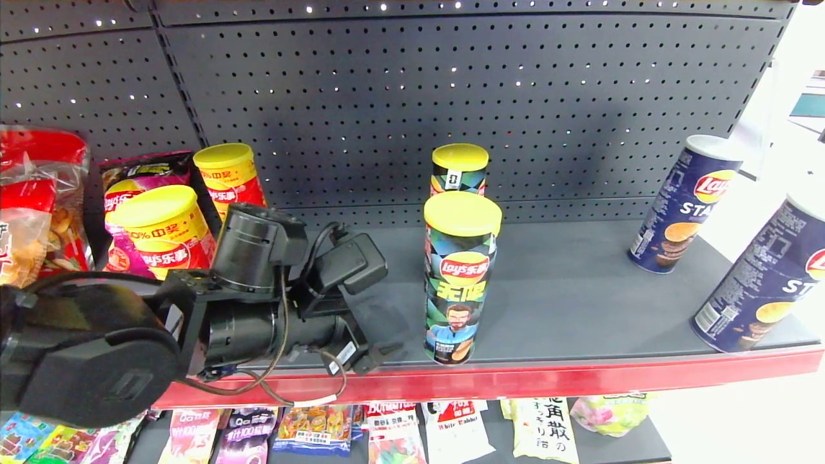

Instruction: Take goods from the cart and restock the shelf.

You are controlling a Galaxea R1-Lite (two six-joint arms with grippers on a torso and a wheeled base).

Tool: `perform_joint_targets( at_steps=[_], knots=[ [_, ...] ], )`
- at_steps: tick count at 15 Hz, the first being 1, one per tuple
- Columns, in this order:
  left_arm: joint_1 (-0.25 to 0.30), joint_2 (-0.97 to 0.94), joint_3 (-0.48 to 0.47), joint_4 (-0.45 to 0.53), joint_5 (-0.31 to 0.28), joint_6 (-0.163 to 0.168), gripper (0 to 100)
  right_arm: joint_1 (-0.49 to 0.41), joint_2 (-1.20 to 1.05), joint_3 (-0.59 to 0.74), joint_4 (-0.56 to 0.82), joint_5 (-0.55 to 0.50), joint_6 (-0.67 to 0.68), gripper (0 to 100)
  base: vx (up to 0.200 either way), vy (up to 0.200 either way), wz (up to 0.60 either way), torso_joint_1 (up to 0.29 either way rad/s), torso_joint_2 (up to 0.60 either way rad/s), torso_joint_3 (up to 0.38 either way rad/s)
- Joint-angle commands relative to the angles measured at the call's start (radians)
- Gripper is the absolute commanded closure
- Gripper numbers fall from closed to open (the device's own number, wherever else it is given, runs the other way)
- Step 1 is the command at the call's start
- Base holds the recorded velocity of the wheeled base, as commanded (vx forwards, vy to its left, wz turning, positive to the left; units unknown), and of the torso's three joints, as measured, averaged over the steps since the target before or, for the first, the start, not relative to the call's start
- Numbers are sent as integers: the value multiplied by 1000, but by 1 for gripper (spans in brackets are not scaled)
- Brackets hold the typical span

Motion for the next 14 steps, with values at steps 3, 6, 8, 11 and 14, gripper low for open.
perform_joint_targets(
  at_steps=[3, 6, 8, 11, 14],
  knots=[
    [-1, 49, -3, -27, 0, 11, 0, 0, 0, 0, 0, 0, 0, 0, 0, 0, 0, 0, 0, 0],
    [-1, 73, -10, -48, 0, 14, 0, 0, 0, 0, 0, 0, -1, 0, 0, 0, 0, 0, 0, 0],
    [-1, 82, -23, -48, 0, 15, 0, 0, 0, 0, 0, 0, 0, 0, 0, 0, 0, 0, 0, 0],
    [1, 98, -44, -48, 0, 15, 0, 0, 0, 0, 0, 0, 0, 0, 0, 0, 0, 0, 0, 0],
    [-1, 122, -72, -48, 0, 17, 0, 0, 0, 0, 0, 0, 0, 0, 0, 0, 0, 0, 0, 0]
  ],
)
